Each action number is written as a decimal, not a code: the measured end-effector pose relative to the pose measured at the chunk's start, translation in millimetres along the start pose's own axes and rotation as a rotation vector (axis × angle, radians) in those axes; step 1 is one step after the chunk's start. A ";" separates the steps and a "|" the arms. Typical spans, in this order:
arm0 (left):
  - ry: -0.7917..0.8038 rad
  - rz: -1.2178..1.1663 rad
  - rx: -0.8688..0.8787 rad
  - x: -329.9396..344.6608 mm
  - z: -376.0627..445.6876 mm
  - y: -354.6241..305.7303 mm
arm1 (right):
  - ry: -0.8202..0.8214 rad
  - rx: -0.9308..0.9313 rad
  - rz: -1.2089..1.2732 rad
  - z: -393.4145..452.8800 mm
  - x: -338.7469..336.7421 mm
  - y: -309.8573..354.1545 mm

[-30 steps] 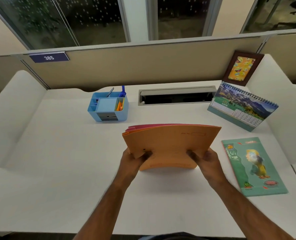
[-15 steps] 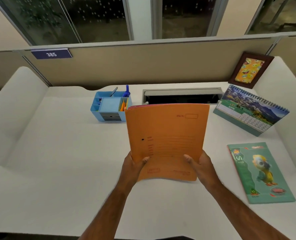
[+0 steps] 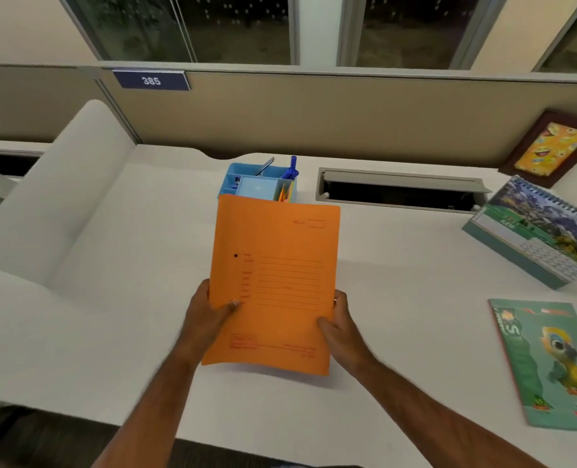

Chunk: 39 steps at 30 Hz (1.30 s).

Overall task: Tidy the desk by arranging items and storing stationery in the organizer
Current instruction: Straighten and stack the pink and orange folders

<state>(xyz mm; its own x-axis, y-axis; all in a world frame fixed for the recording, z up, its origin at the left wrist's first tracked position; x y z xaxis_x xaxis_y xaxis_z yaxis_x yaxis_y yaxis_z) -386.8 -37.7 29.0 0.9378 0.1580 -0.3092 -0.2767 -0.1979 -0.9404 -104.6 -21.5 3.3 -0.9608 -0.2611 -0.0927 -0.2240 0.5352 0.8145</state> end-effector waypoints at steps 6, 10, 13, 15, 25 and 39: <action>-0.023 0.120 -0.060 -64.1 9.4 12.8 | 0.143 0.043 0.000 20.5 61.8 18.2; -0.070 0.283 -0.122 -110.3 20.9 32.7 | 0.243 0.110 0.017 30.8 99.8 30.4; -0.096 0.403 -0.174 -140.0 33.7 45.8 | 0.330 0.137 -0.020 39.5 124.8 33.5; -0.105 0.462 -0.196 -156.9 41.1 51.8 | 0.365 0.138 -0.037 46.7 143.2 33.1; -0.068 0.627 -0.281 -194.4 69.2 76.7 | 0.455 0.243 -0.140 84.3 203.2 16.7; -0.107 0.789 -0.401 -206.4 83.2 131.2 | 0.358 0.111 -0.553 102.4 232.9 4.9</action>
<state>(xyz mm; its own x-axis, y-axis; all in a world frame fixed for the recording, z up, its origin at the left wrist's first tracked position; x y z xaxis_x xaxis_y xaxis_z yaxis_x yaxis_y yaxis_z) -634.1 -15.7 -42.4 0.4750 -0.0815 -0.8762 -0.7205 -0.6077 -0.3341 -346.2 2.7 -73.0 -0.5907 -0.7610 -0.2683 -0.7018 0.3205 0.6363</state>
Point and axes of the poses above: each hand's wrist, its own z-axis towards the middle knuckle, its own x-axis out of the palm, y = z × x, the point moved 1 cm from there along z, towards the middle knuckle, and after that the axes turned 11 degrees about x, right-handed, at the moved point
